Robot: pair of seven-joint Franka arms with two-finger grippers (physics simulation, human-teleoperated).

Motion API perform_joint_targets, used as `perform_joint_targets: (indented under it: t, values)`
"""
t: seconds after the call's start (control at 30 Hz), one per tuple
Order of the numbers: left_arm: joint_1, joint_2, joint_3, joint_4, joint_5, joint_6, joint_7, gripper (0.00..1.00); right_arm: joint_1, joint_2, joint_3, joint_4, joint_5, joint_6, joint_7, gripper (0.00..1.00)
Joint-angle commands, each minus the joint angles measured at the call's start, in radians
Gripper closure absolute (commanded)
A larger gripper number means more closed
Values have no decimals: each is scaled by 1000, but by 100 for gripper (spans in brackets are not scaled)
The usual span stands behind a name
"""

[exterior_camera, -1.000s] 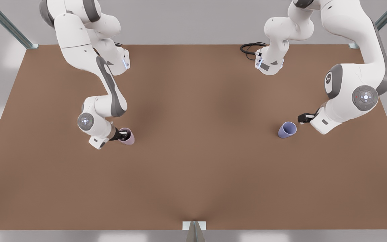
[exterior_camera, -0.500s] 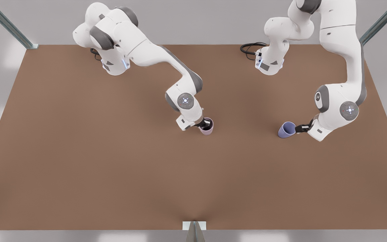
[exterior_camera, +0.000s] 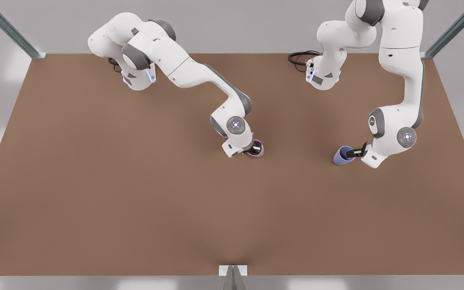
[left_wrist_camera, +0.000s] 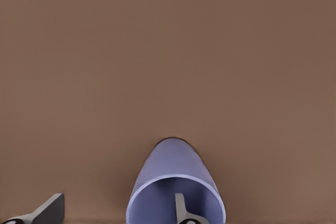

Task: Stack the cups, with the pink cup at the bottom and the purple cup at the top

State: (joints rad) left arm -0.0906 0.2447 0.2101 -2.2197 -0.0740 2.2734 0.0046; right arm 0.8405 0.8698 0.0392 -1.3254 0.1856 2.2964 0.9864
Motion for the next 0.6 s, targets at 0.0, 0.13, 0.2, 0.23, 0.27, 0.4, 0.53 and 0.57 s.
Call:
perform_joint_targets:
  t: [0.0,0.13,0.2,0.23,0.27,0.4,0.53,0.57]
  values:
    - [0,1,0,0,-3,0,0,0,0,0,1,0,0,0,0,25]
    - [0,10,0,0,-23,2,0,0,14,0,1,-3,-5,-2,0,25]
    - [3,25,0,0,-79,25,0,9,15,-2,1,-8,-5,-2,2,25]
    - [3,33,2,0,-79,26,0,15,17,-5,1,-8,-5,-3,2,25]
    - [3,36,0,0,-79,26,0,26,19,-6,1,-9,-6,-3,2,25]
    - [3,41,0,0,-89,26,-2,58,19,-11,1,-12,-6,-8,0,25]
    - [3,48,2,0,-116,26,-2,76,19,-48,1,-38,-5,-23,-6,25]
    - [3,53,2,0,-145,26,-2,79,19,-61,1,-38,-5,-54,-8,25]
